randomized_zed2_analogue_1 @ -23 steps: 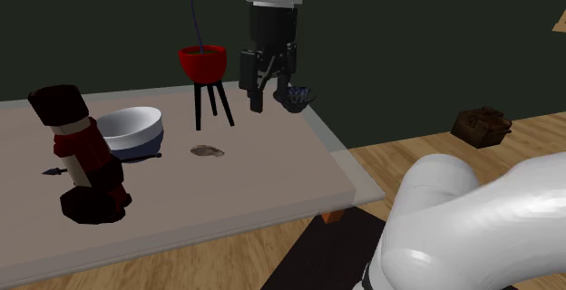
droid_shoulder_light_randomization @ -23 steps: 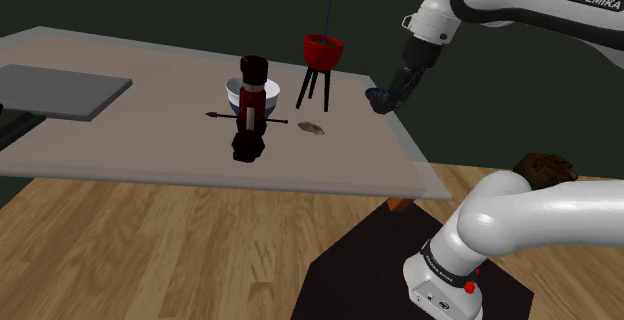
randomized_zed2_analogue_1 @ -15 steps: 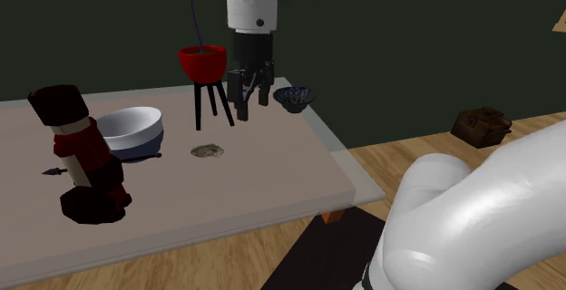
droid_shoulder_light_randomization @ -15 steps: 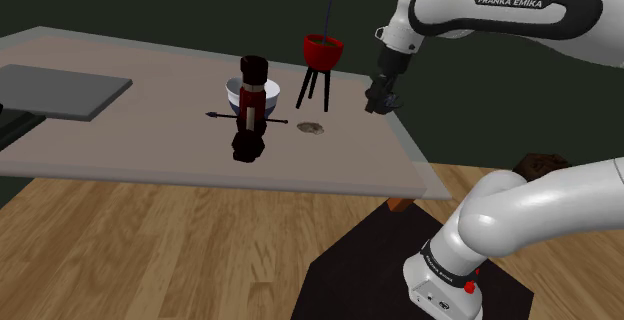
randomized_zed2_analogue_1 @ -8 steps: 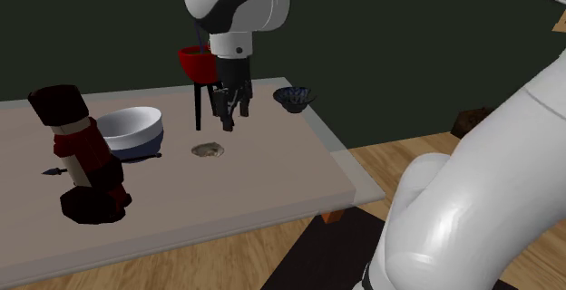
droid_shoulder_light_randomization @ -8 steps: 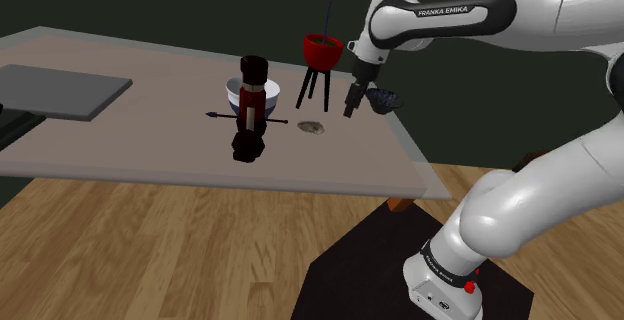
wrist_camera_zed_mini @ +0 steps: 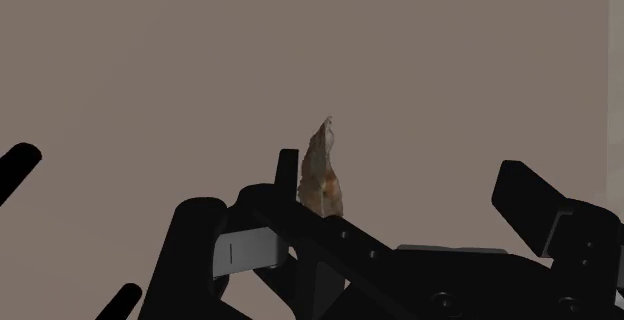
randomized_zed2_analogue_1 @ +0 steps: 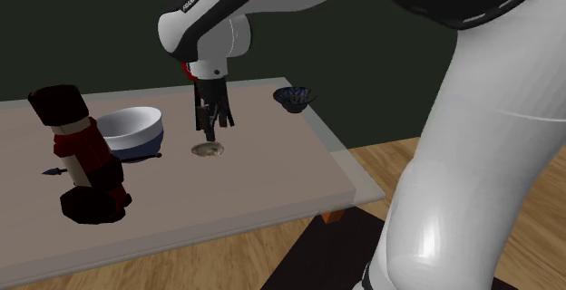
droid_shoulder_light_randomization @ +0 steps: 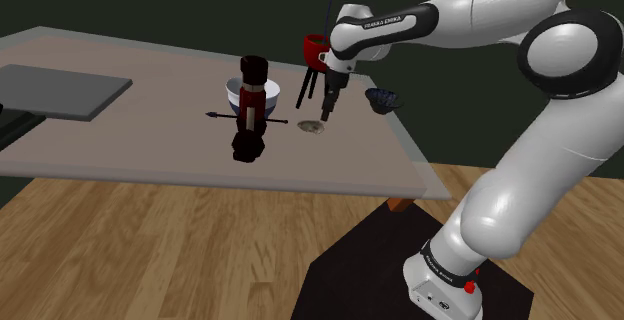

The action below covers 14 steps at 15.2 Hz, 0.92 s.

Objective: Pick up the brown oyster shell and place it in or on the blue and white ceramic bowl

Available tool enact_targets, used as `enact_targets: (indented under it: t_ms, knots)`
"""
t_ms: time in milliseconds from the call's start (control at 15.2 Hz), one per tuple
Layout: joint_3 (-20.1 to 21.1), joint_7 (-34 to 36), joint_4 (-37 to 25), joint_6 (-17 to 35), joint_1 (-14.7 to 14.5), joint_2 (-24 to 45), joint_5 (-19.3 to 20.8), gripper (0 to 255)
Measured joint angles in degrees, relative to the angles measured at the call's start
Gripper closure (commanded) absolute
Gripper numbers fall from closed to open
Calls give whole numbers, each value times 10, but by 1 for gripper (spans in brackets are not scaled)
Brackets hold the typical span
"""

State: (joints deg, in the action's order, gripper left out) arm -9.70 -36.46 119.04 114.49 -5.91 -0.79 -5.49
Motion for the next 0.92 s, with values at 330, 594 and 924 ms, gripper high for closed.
enact_targets:
  t_ms: [330,594,924]
  knots:
    - [4,-53,-68,20,1,100,-19,0]
    - [7,-58,-60,46,-1,120,-24,0]
    - [8,-61,-44,72,-2,129,-28,0]
